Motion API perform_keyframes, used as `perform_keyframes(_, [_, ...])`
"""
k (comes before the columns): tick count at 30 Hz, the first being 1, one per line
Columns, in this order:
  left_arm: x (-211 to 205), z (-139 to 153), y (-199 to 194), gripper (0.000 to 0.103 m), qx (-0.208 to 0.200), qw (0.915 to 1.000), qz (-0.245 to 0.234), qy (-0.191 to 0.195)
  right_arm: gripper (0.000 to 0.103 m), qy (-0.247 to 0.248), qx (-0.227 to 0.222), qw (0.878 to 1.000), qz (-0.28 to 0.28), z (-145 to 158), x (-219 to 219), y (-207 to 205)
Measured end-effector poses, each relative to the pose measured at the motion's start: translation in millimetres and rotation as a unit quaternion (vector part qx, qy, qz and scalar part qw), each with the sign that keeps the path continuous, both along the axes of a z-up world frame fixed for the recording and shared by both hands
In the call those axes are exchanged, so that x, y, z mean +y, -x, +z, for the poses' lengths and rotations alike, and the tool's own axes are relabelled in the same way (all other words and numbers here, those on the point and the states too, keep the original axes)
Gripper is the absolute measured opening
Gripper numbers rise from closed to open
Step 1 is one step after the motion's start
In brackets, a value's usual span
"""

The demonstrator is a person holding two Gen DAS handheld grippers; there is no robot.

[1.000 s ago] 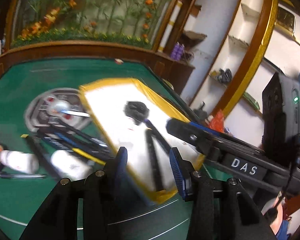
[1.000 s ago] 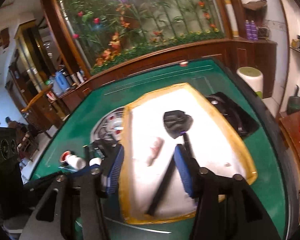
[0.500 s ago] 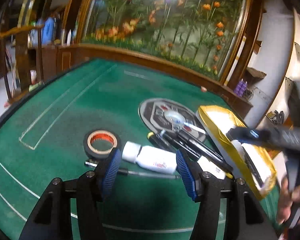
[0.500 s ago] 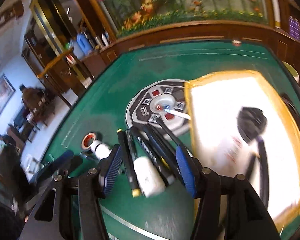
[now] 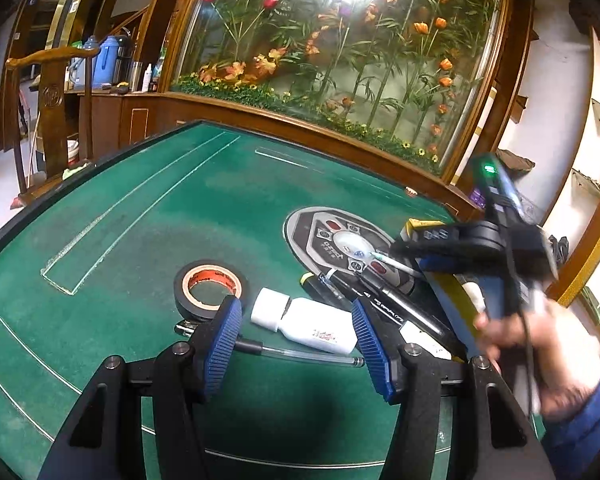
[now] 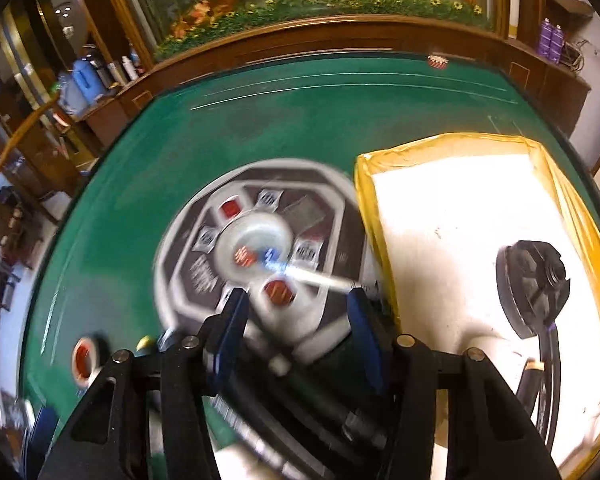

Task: Organize rigid objects
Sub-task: 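Move the left tool over the black tape roll while the right tool reaches the markers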

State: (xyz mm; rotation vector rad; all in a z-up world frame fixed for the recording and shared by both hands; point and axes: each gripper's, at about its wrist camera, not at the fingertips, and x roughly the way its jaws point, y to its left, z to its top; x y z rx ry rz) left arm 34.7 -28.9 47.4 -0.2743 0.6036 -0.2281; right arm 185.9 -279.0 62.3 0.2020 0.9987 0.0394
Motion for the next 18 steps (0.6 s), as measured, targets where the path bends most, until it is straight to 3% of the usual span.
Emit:
perform_keyframes(6, [1,-1,0,0.061,0.005,1.0,0.001,0.003,0.05,0.015,0.027,1.0,-0.003,-9,1,-35])
perform_keyframes(12, [0,-1,-1,0.061,0.007,1.0,0.001,0.002,0.051,0.072,0.033,0.996,0.031,-11,12,-35])
perform_keyframes(14, [-1,-1,0,0.061,0.007,1.0,0.004,0.001,0.051,0.066,0.03,0.997,0.026,-8,9,-37])
perform_keyframes(18, [-1,0,0,0.061,0.008,0.9999,0.007,0.001,0.052,0.093,0.056,0.994,0.032,-15,13,-53])
